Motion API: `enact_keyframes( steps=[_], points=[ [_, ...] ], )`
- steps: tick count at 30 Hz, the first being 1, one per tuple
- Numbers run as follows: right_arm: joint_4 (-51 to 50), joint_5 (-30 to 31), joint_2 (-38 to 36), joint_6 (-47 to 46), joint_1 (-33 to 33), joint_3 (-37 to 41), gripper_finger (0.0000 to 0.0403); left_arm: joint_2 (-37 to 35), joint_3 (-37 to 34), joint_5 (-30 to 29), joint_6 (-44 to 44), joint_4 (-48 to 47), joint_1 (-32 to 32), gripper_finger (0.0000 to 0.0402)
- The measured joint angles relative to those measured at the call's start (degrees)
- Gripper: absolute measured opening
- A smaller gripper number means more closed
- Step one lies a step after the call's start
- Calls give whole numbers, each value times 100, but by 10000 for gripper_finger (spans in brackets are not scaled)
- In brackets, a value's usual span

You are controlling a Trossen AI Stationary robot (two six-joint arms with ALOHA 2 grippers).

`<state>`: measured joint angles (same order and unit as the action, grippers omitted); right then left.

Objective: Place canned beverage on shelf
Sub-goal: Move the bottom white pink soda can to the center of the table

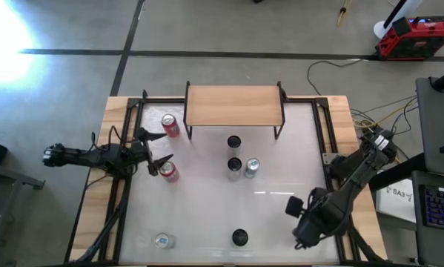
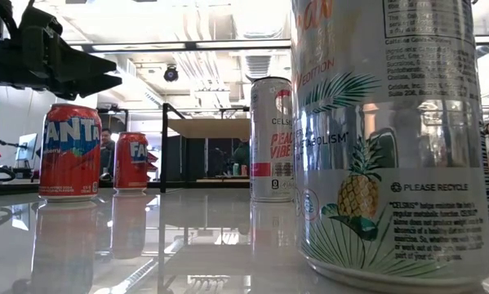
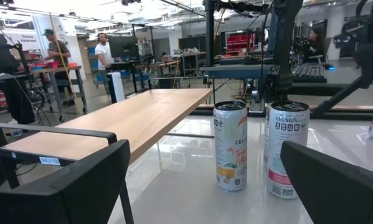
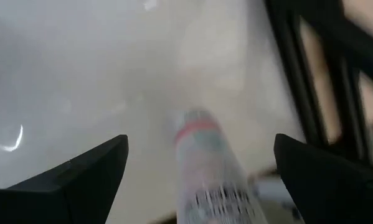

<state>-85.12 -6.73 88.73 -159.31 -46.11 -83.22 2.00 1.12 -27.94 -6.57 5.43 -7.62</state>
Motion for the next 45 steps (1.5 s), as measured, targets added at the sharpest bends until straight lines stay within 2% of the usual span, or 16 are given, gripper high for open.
enact_keyframes(
  steps=[6, 14, 24, 38, 45],
  points=[
    [-262, -34, -253, 121, 35, -2, 384, 1, 0, 1, 0, 2, 0, 400],
    [3, -121, -307, -457, -122, -2, 384, 2, 0, 0, 0, 1, -1, 400],
    [653, -196, 68, -1363, -354, -9, 384, 2, 0, 1, 0, 0, -2, 400],
    [1248, -239, 314, -1636, -490, -2, 384, 2, -1, -1, 0, 2, 0, 400],
    [1101, -249, 354, -1723, -521, -2, 384, 1, -1, 0, 0, 4, -2, 400]
  ],
)
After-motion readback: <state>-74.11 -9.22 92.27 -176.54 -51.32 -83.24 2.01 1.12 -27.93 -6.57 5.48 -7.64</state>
